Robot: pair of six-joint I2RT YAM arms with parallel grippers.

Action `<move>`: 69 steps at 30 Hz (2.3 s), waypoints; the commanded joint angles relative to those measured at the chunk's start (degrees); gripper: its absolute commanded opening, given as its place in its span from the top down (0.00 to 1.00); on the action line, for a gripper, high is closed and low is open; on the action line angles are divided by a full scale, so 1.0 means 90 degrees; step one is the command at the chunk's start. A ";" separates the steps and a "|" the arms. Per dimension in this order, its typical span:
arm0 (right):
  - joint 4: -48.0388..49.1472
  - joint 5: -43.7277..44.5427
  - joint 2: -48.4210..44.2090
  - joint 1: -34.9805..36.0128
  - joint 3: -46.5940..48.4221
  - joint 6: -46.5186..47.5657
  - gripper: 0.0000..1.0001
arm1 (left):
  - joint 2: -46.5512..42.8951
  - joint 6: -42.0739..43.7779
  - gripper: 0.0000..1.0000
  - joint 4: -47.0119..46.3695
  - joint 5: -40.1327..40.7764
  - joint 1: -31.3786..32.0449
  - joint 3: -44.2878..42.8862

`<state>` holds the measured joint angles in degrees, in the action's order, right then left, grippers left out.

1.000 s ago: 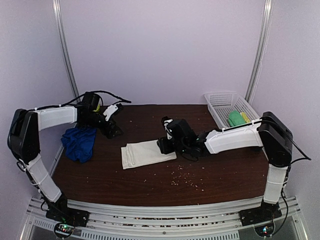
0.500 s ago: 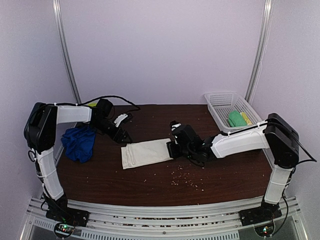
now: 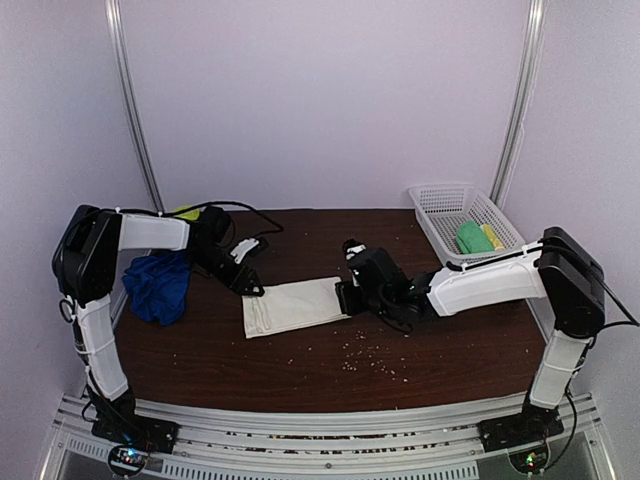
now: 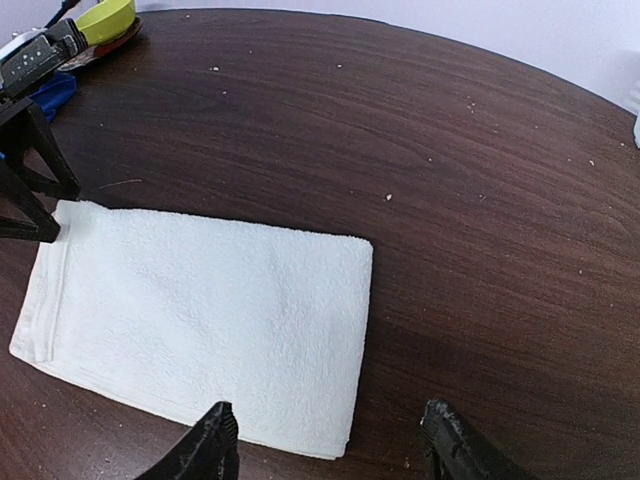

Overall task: Roll the towels
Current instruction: Adjust the towel at the center of the board.

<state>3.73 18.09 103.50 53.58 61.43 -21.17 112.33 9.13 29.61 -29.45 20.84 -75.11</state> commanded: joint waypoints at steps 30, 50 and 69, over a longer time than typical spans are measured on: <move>-0.0007 0.0203 0.0188 0.0002 0.0095 0.0093 0.36 | -0.0402 0.0186 1.00 0.0885 0.0373 -0.0021 -0.0297; -0.0361 0.0153 0.0577 0.0116 0.0630 0.0391 0.26 | -0.0105 0.0229 0.44 0.0383 0.2098 -0.0026 -0.0338; -0.2043 0.0151 0.2731 -0.0557 0.3552 0.1077 0.17 | -0.0508 0.0619 0.11 -0.0729 0.2677 0.0281 0.0579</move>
<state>-8.67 17.67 124.86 49.50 88.97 -12.78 107.50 13.85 27.00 -6.07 22.76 -71.33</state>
